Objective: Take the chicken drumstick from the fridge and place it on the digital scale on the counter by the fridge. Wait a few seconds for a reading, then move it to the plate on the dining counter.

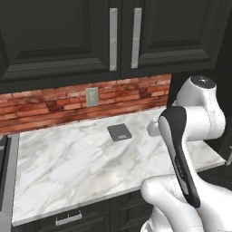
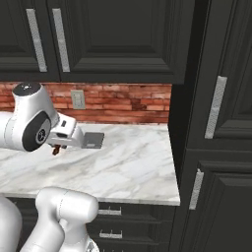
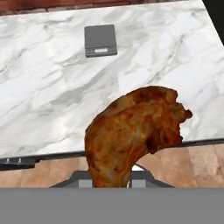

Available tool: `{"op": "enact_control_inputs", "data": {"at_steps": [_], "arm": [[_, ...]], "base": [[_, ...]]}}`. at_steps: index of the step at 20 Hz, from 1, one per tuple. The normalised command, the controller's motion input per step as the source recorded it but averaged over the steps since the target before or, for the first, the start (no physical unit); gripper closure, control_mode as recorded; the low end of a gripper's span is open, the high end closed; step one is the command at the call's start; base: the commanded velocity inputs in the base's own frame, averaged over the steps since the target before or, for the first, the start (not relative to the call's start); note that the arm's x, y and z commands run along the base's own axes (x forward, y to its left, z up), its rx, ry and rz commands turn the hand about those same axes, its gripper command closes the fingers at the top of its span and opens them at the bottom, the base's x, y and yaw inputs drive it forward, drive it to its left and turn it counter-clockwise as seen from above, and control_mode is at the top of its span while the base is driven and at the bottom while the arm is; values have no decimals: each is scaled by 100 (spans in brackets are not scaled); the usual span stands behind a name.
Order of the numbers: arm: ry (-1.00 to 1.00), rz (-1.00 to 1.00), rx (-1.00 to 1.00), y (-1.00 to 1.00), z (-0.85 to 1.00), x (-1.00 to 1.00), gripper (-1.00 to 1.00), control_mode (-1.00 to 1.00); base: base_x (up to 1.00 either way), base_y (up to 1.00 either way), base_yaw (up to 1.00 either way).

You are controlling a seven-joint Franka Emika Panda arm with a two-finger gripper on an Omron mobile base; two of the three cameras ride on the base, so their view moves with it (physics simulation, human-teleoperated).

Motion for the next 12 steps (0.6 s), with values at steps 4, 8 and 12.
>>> {"op": "enact_control_inputs", "data": {"at_steps": [4,8,12], "arm": [[0,0,0,44,-68,45,100,-100],[0,0,0,17,-81,46,100,-100],[3,0,0,-24,-25,28,100,-100]], "base": [[0,0,0],[0,0,0],[0,0,0]]}}
